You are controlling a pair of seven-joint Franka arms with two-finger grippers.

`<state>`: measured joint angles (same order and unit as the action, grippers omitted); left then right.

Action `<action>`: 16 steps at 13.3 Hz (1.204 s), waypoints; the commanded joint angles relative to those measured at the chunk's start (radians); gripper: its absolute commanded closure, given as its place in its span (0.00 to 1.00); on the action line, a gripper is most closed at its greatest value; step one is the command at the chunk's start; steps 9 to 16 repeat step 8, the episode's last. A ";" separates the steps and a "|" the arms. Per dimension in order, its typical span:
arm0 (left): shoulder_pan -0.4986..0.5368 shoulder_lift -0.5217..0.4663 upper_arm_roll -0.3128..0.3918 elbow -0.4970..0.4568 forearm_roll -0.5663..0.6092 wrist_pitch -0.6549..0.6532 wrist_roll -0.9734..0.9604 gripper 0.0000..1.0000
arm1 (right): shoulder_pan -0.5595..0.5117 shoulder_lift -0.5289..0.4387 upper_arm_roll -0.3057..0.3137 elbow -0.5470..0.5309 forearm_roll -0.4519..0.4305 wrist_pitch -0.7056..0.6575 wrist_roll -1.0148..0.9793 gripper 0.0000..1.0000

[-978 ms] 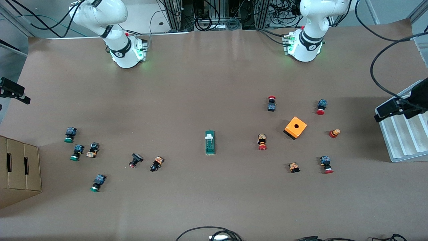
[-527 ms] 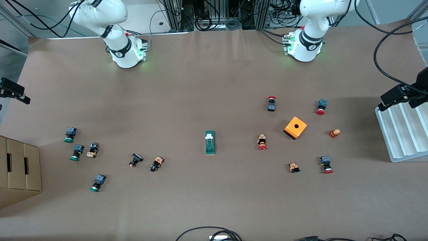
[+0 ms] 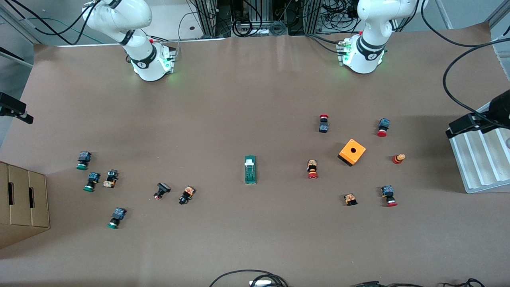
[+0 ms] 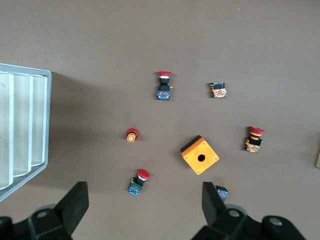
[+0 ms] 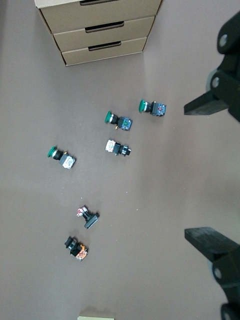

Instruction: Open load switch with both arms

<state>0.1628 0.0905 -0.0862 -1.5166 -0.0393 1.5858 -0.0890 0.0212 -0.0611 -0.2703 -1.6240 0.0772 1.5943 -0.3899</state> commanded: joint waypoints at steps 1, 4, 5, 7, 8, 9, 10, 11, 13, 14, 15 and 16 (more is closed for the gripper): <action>0.038 -0.031 -0.004 0.019 -0.001 -0.065 0.017 0.00 | 0.002 0.006 0.002 0.012 -0.036 -0.002 0.003 0.00; 0.040 -0.026 -0.009 0.023 -0.004 -0.075 0.018 0.00 | 0.002 0.006 0.002 0.012 -0.036 -0.002 0.000 0.00; 0.035 -0.029 -0.013 0.018 0.002 -0.075 0.015 0.00 | 0.002 0.006 0.002 0.012 -0.036 -0.002 0.000 0.00; 0.003 -0.032 -0.017 0.004 0.010 -0.063 0.005 0.00 | 0.002 0.006 0.002 0.012 -0.037 0.000 -0.001 0.00; -0.008 -0.028 -0.018 0.007 0.027 -0.050 0.003 0.00 | 0.002 0.006 0.002 0.012 -0.037 0.000 -0.001 0.00; -0.008 -0.028 -0.018 0.007 0.027 -0.050 0.003 0.00 | 0.002 0.006 0.002 0.012 -0.037 0.000 -0.001 0.00; -0.008 -0.028 -0.018 0.007 0.027 -0.050 0.003 0.00 | 0.002 0.006 0.002 0.012 -0.037 0.000 -0.001 0.00; -0.008 -0.028 -0.018 0.007 0.027 -0.050 0.003 0.00 | 0.002 0.006 0.002 0.012 -0.037 0.000 -0.001 0.00; -0.008 -0.028 -0.018 0.007 0.027 -0.050 0.003 0.00 | 0.002 0.006 0.002 0.012 -0.037 0.000 -0.001 0.00; -0.008 -0.028 -0.018 0.007 0.027 -0.050 0.003 0.00 | 0.002 0.006 0.002 0.012 -0.037 0.000 -0.001 0.00; -0.008 -0.028 -0.018 0.007 0.027 -0.050 0.003 0.00 | 0.002 0.006 0.002 0.012 -0.037 0.000 -0.001 0.00; -0.008 -0.028 -0.018 0.007 0.027 -0.050 0.003 0.00 | 0.002 0.006 0.002 0.012 -0.037 0.000 -0.001 0.00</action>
